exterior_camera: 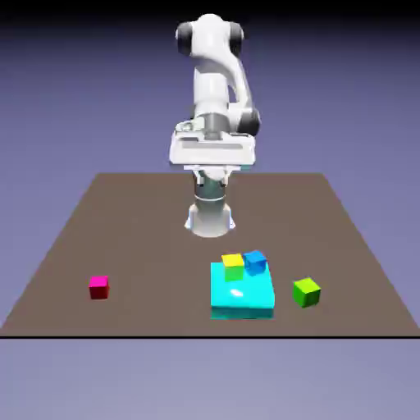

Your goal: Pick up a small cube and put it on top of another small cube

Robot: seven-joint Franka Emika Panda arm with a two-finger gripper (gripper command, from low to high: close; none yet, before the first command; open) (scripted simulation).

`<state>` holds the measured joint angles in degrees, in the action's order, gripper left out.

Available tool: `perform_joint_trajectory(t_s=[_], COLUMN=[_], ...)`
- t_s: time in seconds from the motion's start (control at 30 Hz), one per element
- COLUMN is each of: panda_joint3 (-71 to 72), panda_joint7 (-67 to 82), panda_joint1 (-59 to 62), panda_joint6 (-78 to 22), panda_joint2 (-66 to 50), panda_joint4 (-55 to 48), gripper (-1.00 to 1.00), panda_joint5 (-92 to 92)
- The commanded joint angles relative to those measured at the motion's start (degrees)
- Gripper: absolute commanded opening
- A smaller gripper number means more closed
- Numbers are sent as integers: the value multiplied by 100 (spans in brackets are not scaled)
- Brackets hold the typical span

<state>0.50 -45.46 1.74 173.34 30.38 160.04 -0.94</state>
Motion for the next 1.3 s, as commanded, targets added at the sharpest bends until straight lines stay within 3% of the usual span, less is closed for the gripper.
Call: perform_joint_trajectory(t_s=[0.0, 0.8, 1.03, 1.07, 1.27], panda_joint3=[41, 1030, 304, 304, 957], panda_joint7=[-250, -6198, -6708, -6708, -6250], panda_joint1=[202, 5012, 4455, 4455, 4956], panda_joint6=[-55, -1373, -565, -565, -1291], panda_joint2=[-190, -4709, -5863, -5863, -4826], panda_joint4=[-80, -1980, -2352, -2352, -2018], gripper=[0, 0, 0, -100, -100], panda_joint5=[-78, -1946, -2547, -2547, -2007])
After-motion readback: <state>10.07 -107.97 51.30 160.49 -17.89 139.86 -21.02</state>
